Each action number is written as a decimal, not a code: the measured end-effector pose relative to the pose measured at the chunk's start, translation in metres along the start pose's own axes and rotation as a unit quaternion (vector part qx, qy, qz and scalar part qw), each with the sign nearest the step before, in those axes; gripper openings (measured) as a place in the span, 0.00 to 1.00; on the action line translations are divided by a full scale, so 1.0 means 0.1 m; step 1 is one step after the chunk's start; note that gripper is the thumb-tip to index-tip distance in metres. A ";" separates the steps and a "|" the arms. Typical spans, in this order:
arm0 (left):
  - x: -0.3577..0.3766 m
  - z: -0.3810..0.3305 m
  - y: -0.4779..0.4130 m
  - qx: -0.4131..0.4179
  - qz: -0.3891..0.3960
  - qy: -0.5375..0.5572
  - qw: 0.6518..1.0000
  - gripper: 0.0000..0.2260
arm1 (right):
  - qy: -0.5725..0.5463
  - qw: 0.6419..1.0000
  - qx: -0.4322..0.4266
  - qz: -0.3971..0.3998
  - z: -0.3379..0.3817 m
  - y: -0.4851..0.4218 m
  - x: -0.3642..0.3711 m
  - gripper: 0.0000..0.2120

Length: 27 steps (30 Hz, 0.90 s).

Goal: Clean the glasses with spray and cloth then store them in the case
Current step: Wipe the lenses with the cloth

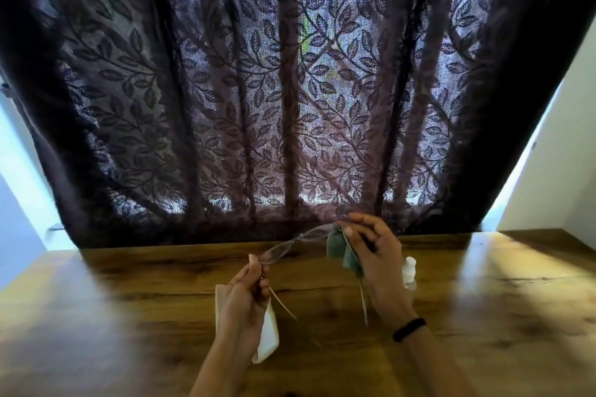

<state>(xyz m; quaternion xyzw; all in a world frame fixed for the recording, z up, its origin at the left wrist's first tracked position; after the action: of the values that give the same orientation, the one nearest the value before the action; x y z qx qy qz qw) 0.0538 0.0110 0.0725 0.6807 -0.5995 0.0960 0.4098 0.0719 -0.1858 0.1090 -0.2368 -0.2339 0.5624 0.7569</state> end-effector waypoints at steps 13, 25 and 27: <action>0.06 0.04 -0.01 -0.022 -0.004 0.072 0.997 0.07 | -0.009 0.999 0.042 0.007 -0.04 0.03 0.00 0.08; 0.08 0.00 0.02 -0.012 0.017 0.160 0.987 0.07 | -0.076 0.979 0.164 -0.092 -0.25 0.46 -0.03 0.04; 0.06 0.00 0.02 -0.004 0.011 0.152 0.988 0.07 | -0.073 0.978 0.176 -0.086 -0.27 0.51 -0.03 0.04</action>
<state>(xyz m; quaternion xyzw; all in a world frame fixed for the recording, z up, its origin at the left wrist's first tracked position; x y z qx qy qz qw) 0.0538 0.0069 0.0767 0.6503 -0.5382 0.2002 0.4974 0.0501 -0.1780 0.0561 -0.0371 -0.2051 0.5436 0.8130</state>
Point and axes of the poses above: each hand's wrist, its own y-axis away from the middle knuckle, its own x-axis out of the palm, z = x × y, the point moved 2 cm from there along -y, towards the middle knuckle, and after that the axes turned 14 degrees about -x, right-handed, at the moved point
